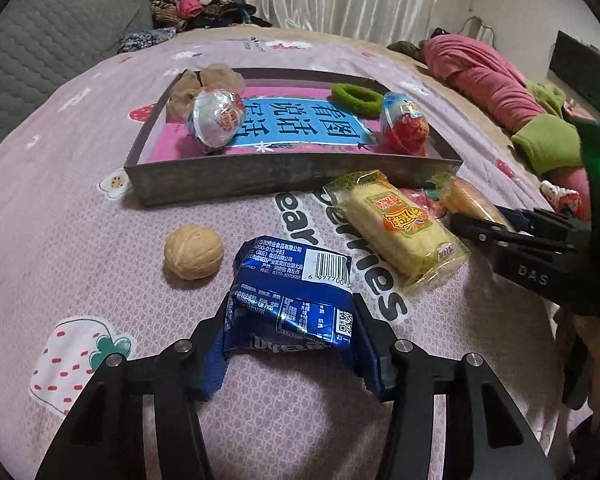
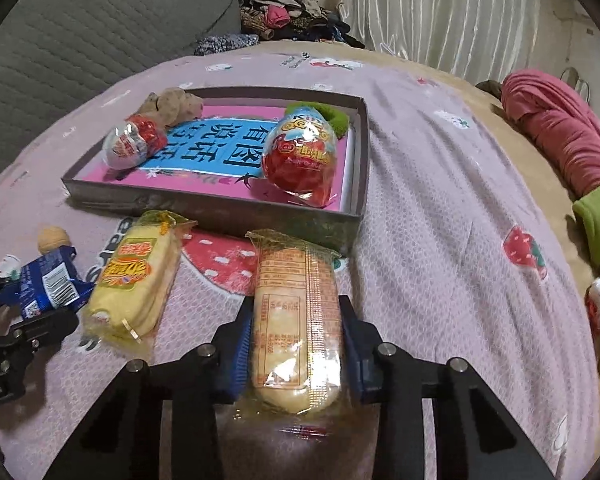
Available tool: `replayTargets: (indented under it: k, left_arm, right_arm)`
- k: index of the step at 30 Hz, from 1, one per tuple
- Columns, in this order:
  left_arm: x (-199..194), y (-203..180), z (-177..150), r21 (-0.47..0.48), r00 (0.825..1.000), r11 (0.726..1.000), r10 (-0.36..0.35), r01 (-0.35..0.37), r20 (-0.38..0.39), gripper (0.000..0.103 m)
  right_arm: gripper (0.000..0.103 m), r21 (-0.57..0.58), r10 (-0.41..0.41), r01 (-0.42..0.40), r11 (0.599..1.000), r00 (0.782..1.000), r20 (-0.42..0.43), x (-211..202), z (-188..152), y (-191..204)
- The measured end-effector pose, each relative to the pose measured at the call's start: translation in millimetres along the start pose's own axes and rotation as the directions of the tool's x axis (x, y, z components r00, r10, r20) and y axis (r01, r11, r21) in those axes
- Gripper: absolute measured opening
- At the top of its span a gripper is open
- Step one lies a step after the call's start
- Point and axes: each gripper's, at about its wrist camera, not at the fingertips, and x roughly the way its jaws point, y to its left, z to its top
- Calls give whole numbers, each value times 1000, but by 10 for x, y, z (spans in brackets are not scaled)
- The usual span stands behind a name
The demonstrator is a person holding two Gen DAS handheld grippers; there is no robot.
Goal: Organize objects
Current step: 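Grasp the blue snack packet with the left tool, a yellow cake packet with the right, then carry the blue packet and cake packet over the tray with left and right tools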
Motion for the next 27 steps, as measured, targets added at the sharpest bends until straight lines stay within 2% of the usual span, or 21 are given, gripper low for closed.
replayTargets:
  k: [3, 8, 15, 27]
  left_arm:
    - [-40, 14, -24, -5, 1000, 1000, 4, -4, 1, 55]
    - [-195, -5, -75, 2, 1000, 1000, 11, -11, 16, 55]
    - [-659, -99, -111, 15, 997, 999, 35, -36, 74, 55]
    - [-1521, -190, -276, -12, 975, 994, 113, -113, 190, 55]
  right_arm:
    - [39, 52, 35, -36, 998, 999, 35, -152, -57, -87]
    - [39, 60, 42, -47, 997, 997, 71, -452, -118, -64]
    - [39, 7, 35, -36, 999, 993, 117, -996, -186, 209]
    - [39, -35, 83, -78, 996, 981, 173, -1662, -513, 684]
